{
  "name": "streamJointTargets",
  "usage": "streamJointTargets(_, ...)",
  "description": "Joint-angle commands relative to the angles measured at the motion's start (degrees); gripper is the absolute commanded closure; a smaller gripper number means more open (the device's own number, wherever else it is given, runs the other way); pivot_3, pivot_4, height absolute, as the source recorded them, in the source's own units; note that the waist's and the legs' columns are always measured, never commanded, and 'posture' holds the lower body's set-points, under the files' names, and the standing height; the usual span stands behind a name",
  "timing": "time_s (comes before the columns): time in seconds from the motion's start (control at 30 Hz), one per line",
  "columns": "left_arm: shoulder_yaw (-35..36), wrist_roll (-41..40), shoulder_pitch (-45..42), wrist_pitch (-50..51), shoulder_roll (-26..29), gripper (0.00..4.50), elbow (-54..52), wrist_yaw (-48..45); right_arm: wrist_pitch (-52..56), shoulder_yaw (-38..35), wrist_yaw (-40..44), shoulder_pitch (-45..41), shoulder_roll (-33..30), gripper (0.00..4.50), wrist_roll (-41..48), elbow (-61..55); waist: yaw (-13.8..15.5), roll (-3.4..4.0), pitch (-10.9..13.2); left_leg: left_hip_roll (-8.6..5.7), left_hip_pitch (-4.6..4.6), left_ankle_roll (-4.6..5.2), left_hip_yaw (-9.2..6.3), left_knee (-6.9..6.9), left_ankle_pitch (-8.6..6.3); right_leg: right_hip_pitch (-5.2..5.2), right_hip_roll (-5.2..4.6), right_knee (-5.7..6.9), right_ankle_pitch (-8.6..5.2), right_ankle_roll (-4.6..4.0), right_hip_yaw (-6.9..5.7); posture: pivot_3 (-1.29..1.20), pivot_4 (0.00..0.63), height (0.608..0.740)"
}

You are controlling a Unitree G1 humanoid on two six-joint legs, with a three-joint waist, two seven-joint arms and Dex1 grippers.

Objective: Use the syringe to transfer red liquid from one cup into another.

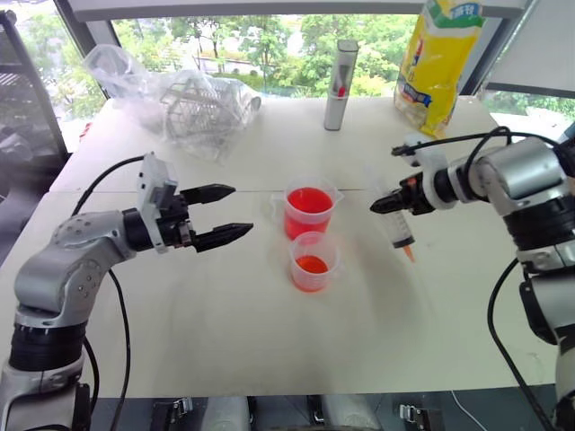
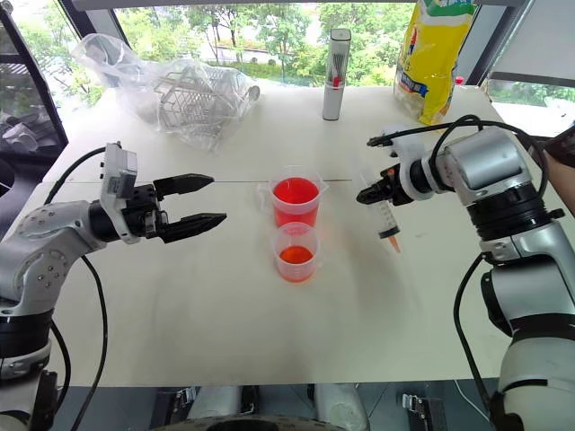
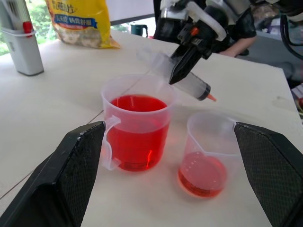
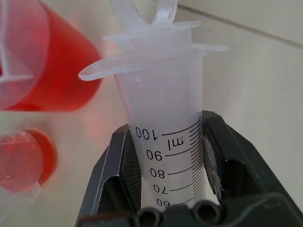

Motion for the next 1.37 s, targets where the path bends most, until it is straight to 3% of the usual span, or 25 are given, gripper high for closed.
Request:
streamJointTargets(0.03, 1.7, -2.3, 0.2, 1.2, 1.8, 0.06, -2.8, 0.0, 3.7, 0.1, -0.6, -0.7, 0.9, 3.11, -1.9, 1.3, 0.0, 0.0, 0.0, 0.0, 0.0, 0.0, 0.0, 0.0, 0.0, 0.0, 0.01, 0.0, 0.0, 0.0, 0.0, 0.0, 0.15, 0.74)
streamJointTargets(0.5, 0.6, -4.9, -0.7, 3.5, 4.5, 0.06, -2.8, -0.5, 8.0, 1.7, -1.6, -0.8, 5.9, 3.11, -5.0, 7.5, -0.1, -0.01, 0.0, -0.04, 0.02, 0.0, 0.0, -0.01, 0.0, 0.0, 0.09, 0.0, 0.0, 0.0, -0.01, 0.0, 0.15, 0.74)
streamJointTargets(0.53, 0.4, -4.8, -0.8, 3.5, 4.5, 0.0, -2.7, -0.6, 7.9, 1.5, -1.7, -0.8, 6.1, 2.06, -5.2, 7.6, -0.1, -0.01, 0.0, -0.04, 0.02, 0.0, 0.01, 0.0, 0.0, 0.0, 0.08, 0.0, 0.0, 0.0, -0.01, 0.0, 0.15, 0.74)
streamJointTargets(0.67, 0.1, -4.5, -0.5, 3.3, 4.7, 0.0, -3.0, -0.6, 8.0, 0.2, -2.0, -0.6, 6.2, 0.17, -5.2, 6.7, -0.1, 0.0, 0.0, -0.04, 0.02, 0.0, 0.01, -0.01, 0.0, 0.0, 0.08, 0.01, 0.0, 0.0, -0.01, 0.0, 0.15, 0.74)
streamJointTargets(0.7, 0.1, -4.5, -0.6, 3.3, 4.7, 0.0, -3.0, -0.5, 8.2, 0.0, -2.0, -0.6, 6.0, 0.03, -5.2, 6.2, -0.1, 0.0, 0.0, -0.04, 0.01, 0.0, 0.01, -0.01, 0.0, 0.0, 0.08, 0.0, 0.0, 0.0, -0.01, 0.0, 0.15, 0.74)
streamJointTargets(0.83, 0.2, -4.7, -0.2, 3.6, 4.7, 0.0, -3.7, 0.0, 8.4, -1.9, -1.5, 0.0, 2.5, 0.03, -4.3, -0.8, -0.1, 0.01, 0.0, -0.04, 0.01, 0.0, 0.01, -0.01, 0.0, -0.01, 0.07, 0.0, 0.0, 0.0, -0.01, 0.0, 0.15, 0.74)
streamJointTargets(1.0, 1.2, -5.0, 0.1, 3.8, 5.8, 0.0, -4.4, 0.1, 3.3, -5.5, 4.7, 3.6, -7.2, 0.03, -0.6, -16.7, 0.2, 0.02, 0.0, -0.03, -0.01, 0.0, -0.01, -0.05, -0.01, -0.01, 0.06, -0.06, 0.0, 0.0, -0.04, 0.0, 0.15, 0.74)
streamJointTargets(1.13, 1.9, -4.9, 0.3, 4.1, 7.5, 0.0, -3.9, -0.2, -5.4, -13.9, 13.8, 8.0, -14.8, 0.03, 4.8, -28.9, 0.0, 0.03, 0.0, -0.03, 0.04, 0.01, -0.02, -0.04, -0.01, 0.05, 0.06, -0.07, 0.0, 0.01, -0.04, 0.0, 0.15, 0.74)
streamJointTargets(1.37, 2.6, -4.7, 0.3, 3.4, 9.0, 0.0, -3.2, -0.4, -17.3, -22.1, 22.0, 19.1, -22.6, 0.03, 7.5, -36.5, -0.1, 0.01, 0.0, -0.01, 0.16, 0.01, -0.03, -0.04, -0.01, 0.19, 0.02, -0.11, 0.0, 0.01, -0.06, 0.0, 0.15, 0.74)
